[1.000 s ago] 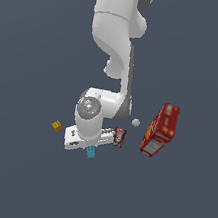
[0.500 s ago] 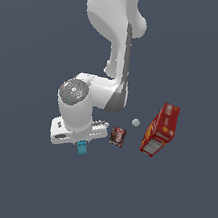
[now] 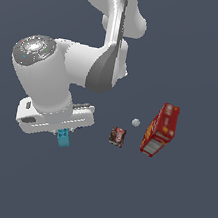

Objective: Pick up a designated object from a clutter of objects.

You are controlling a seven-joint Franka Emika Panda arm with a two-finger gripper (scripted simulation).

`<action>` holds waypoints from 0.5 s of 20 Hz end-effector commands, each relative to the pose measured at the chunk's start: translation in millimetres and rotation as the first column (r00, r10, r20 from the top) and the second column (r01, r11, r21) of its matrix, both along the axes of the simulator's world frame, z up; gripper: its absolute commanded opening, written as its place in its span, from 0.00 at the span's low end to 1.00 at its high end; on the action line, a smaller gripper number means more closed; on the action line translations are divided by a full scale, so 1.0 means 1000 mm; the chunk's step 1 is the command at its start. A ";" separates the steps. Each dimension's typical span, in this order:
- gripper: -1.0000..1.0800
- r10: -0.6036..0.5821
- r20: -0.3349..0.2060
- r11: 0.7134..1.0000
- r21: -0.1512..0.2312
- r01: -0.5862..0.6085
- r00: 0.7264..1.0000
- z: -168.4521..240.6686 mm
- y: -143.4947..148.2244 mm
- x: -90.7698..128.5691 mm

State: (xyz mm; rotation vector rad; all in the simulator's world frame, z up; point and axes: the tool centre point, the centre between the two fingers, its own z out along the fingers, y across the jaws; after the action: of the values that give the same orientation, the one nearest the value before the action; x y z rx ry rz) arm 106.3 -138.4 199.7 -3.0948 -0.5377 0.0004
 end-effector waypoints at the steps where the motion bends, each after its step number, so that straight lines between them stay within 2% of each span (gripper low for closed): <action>1: 0.00 0.000 0.000 1.000 0.000 0.000 1.000 0.026 -0.013 0.004; 10: 0.00 0.001 0.000 1.000 0.000 -0.001 1.000 0.102 -0.050 0.020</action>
State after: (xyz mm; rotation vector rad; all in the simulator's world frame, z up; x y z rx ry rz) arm 124.5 -183.2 290.8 -3.0948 -0.5381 -0.0009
